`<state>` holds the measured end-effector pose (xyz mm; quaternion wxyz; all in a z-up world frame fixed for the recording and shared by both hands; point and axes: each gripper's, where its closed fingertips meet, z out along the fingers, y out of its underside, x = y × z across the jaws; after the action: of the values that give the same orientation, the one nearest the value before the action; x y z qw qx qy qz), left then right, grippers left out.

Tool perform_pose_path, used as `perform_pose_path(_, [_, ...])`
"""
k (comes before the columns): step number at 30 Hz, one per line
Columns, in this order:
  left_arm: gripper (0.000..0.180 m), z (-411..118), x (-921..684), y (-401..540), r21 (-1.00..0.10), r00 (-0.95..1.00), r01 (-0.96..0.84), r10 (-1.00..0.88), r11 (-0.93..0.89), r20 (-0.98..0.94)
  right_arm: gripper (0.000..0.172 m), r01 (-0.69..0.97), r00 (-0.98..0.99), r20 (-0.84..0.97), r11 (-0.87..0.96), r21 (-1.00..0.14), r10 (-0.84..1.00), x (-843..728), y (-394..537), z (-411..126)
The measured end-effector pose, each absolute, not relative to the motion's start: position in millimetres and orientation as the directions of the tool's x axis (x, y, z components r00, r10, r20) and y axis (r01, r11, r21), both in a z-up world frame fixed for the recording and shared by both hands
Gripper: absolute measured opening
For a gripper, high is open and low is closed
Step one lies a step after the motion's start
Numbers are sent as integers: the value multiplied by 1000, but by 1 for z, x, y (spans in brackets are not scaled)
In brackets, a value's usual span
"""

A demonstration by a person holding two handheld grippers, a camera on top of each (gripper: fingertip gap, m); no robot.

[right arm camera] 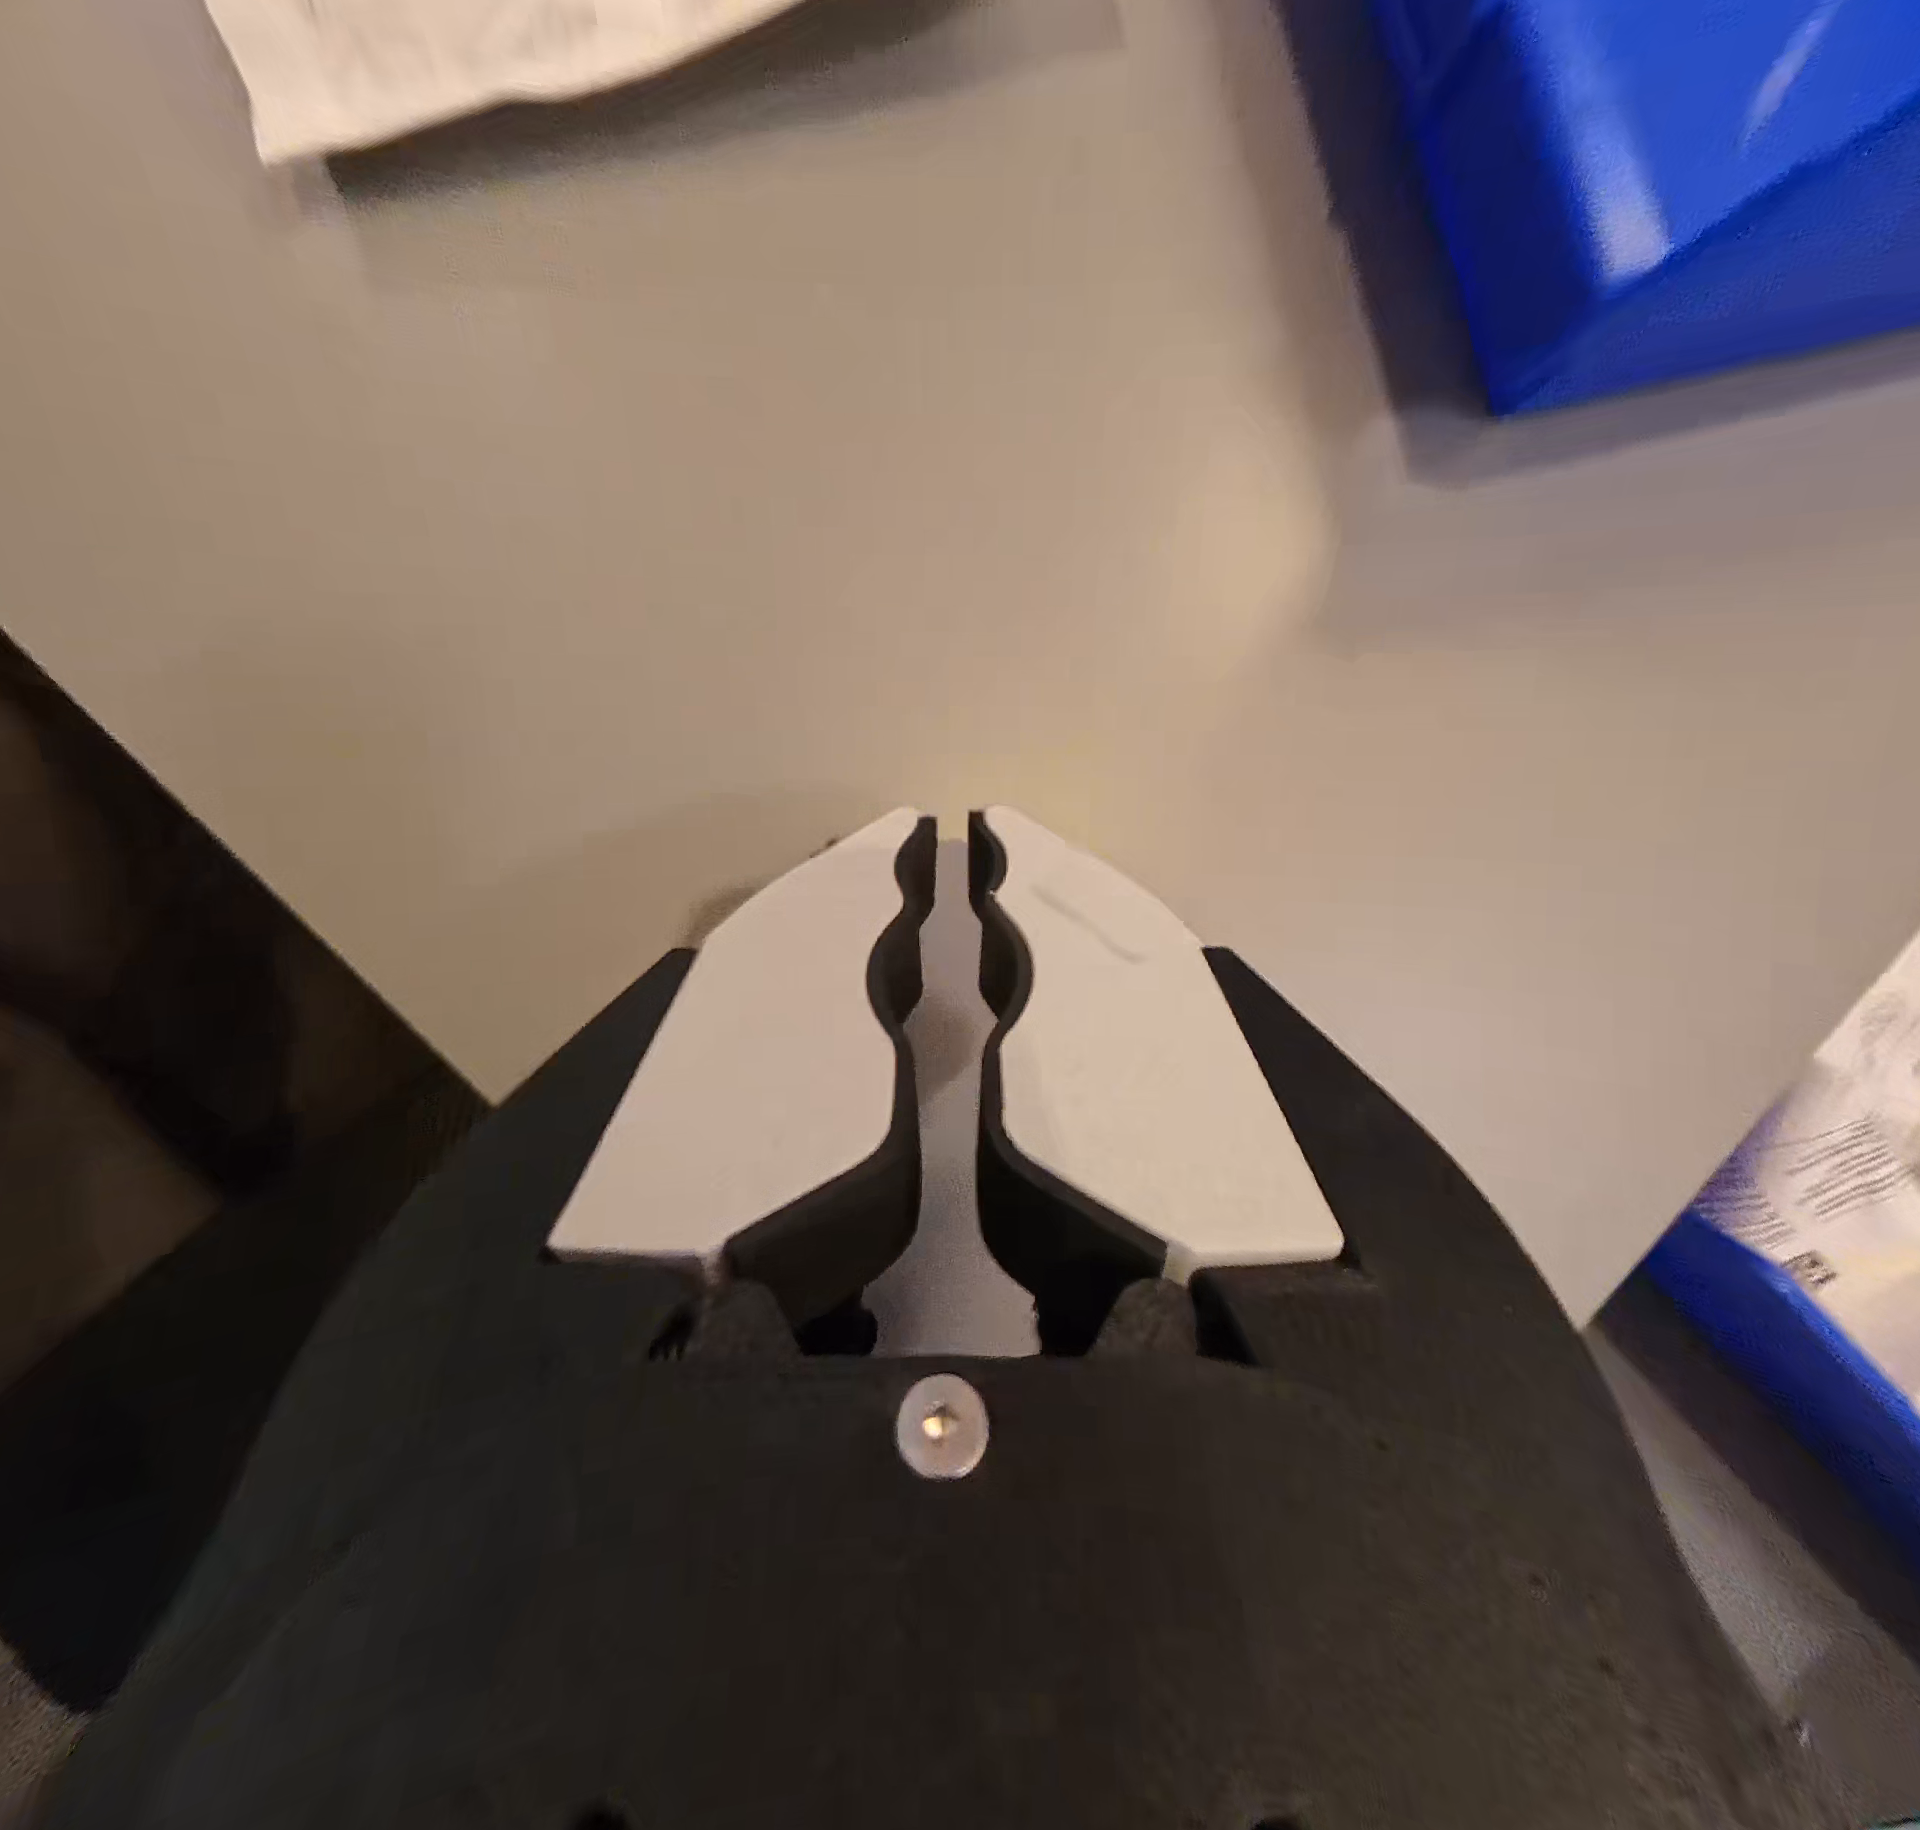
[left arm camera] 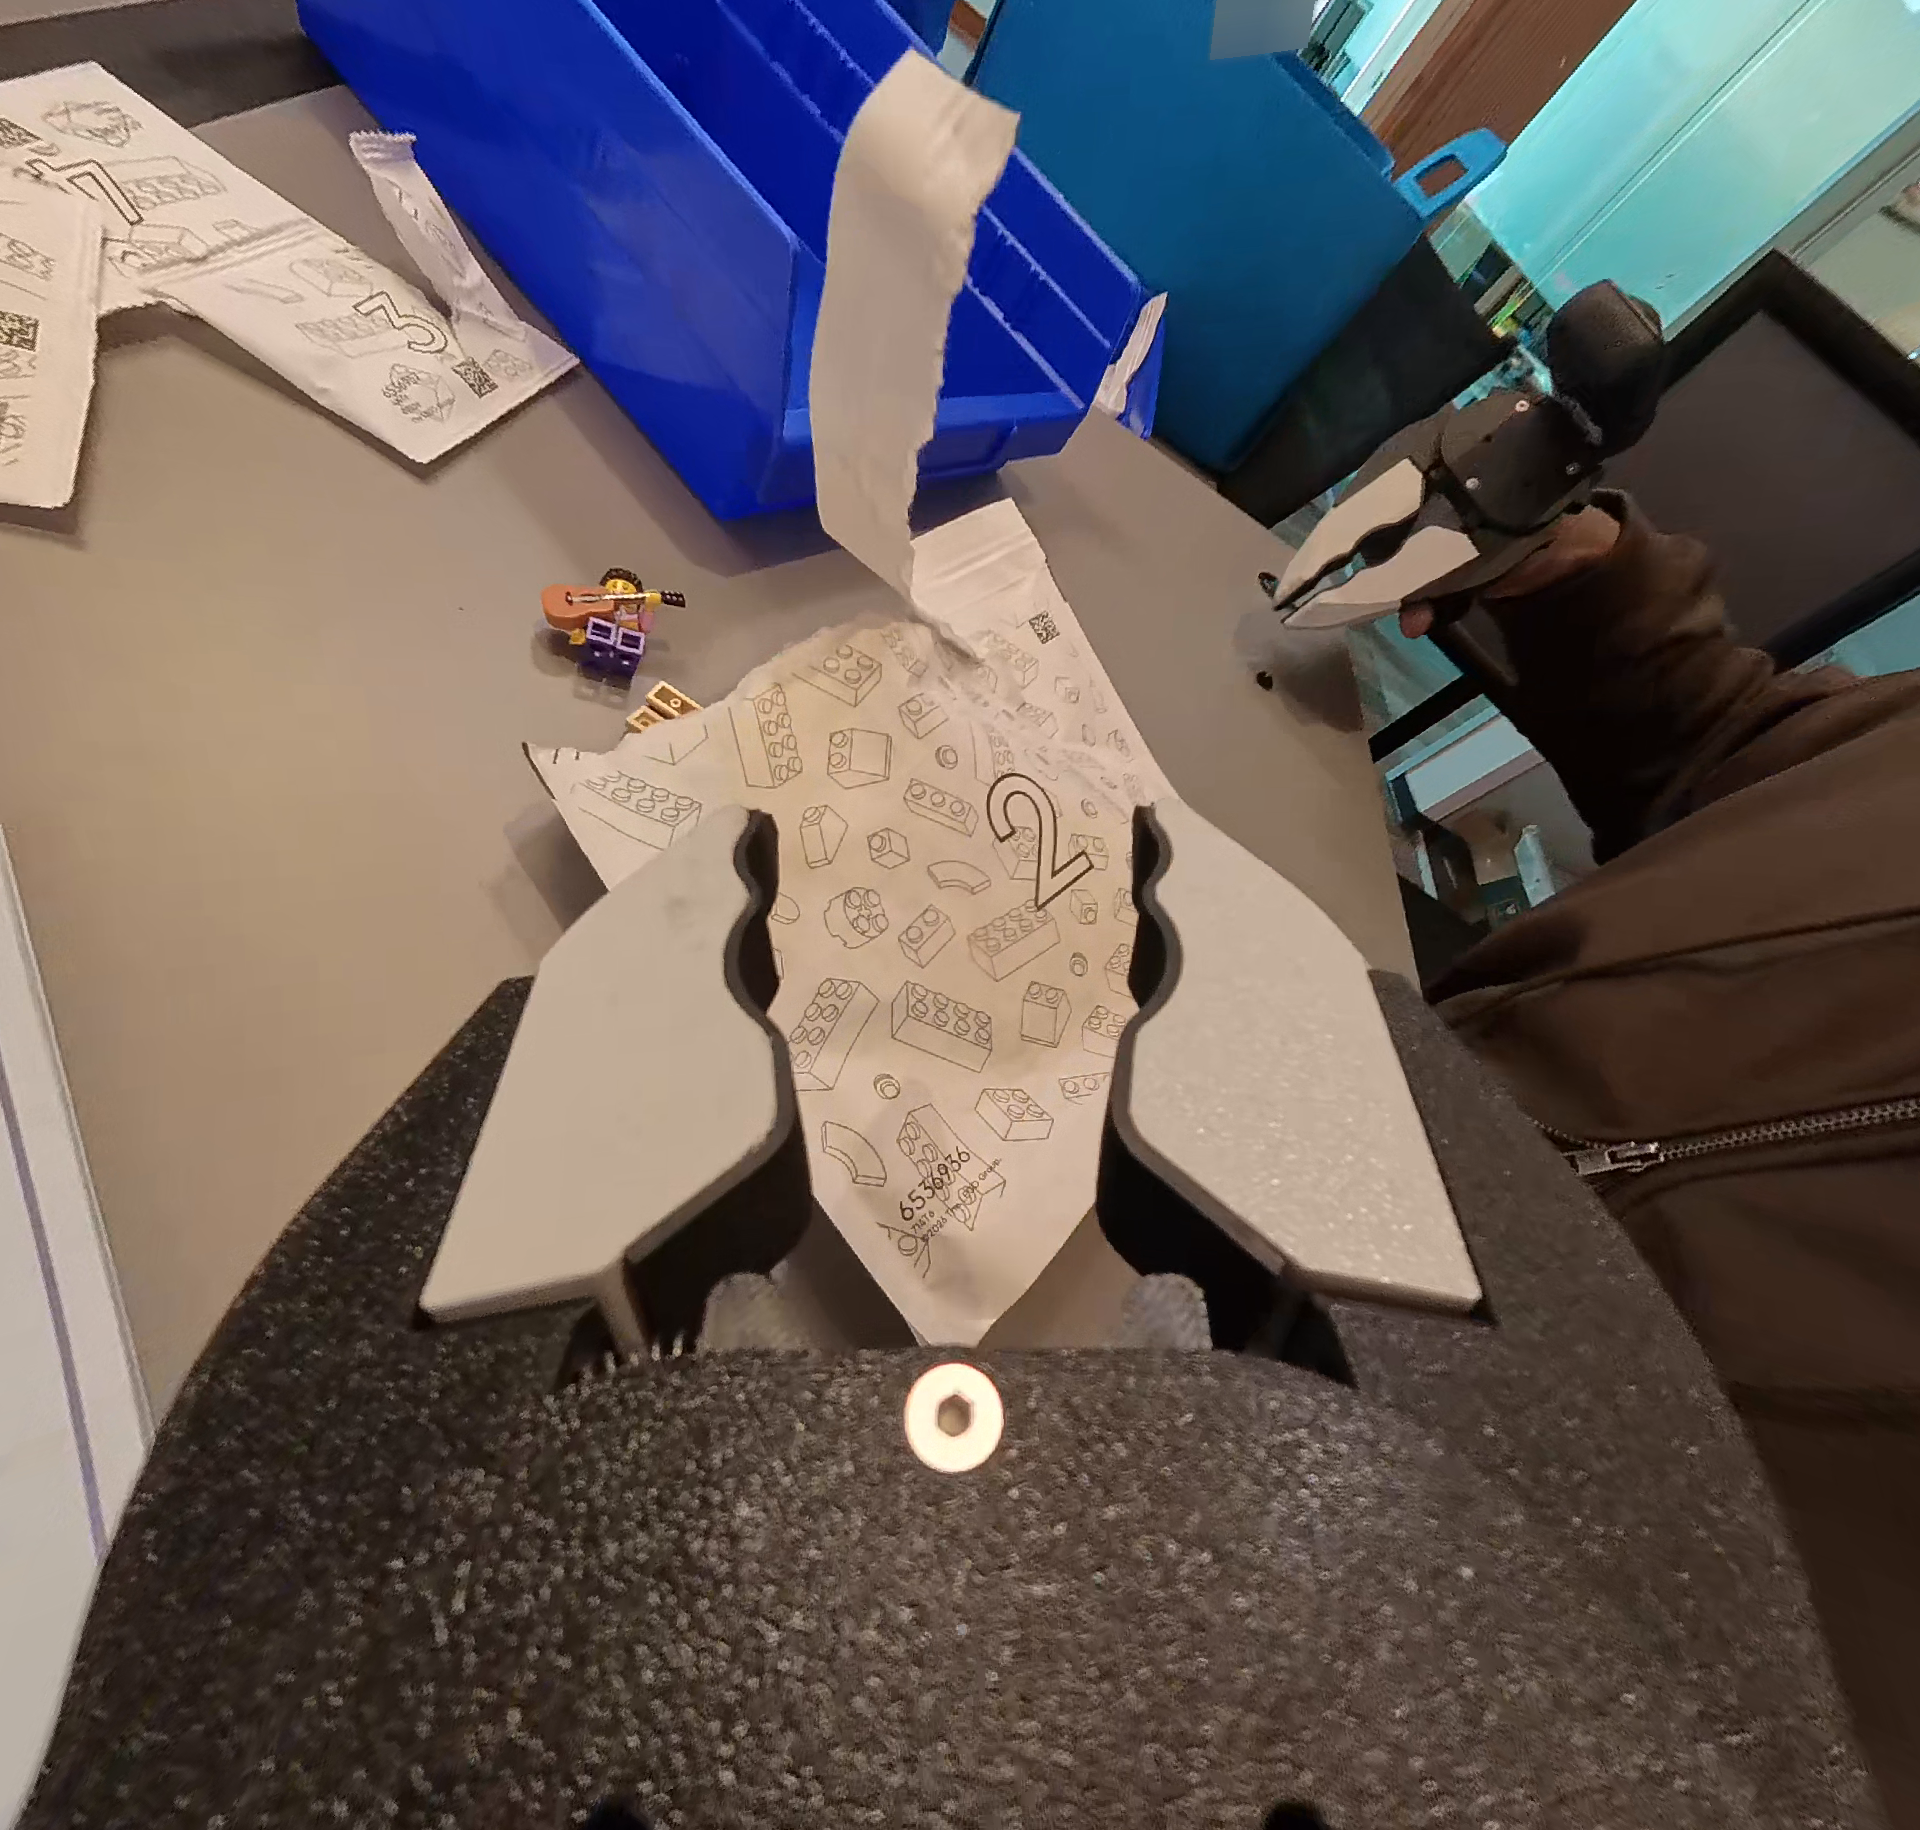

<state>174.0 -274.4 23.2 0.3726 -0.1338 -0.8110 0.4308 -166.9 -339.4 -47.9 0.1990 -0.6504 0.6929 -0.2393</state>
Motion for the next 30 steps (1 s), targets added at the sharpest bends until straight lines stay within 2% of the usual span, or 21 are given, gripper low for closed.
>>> perform_pose_path(10, [66,9,171,-276,-783,-701,-95,517,615,492,17,-835,-4,17,-6,-550,-1000,-170,-319,-77])
perform_pose_path(19, [69,10,176,-289,-797,-725,-17,542,603,425,11,-834,23,4,-21,-551,-1000,-159,-318,-77])
perform_pose_path(22, [74,12,173,-303,-805,-707,63,596,590,381,11,-821,35,8,-33,-570,-999,-151,-319,-76])
perform_pose_path(26, [82,5,164,-325,-774,-624,278,719,569,305,11,-795,60,2,-49,-605,-998,-138,-320,-68])
perform_pose_path(30, [81,-6,134,-328,-684,-416,431,802,589,428,11,-779,84,5,-69,-623,-996,-129,-321,-62])
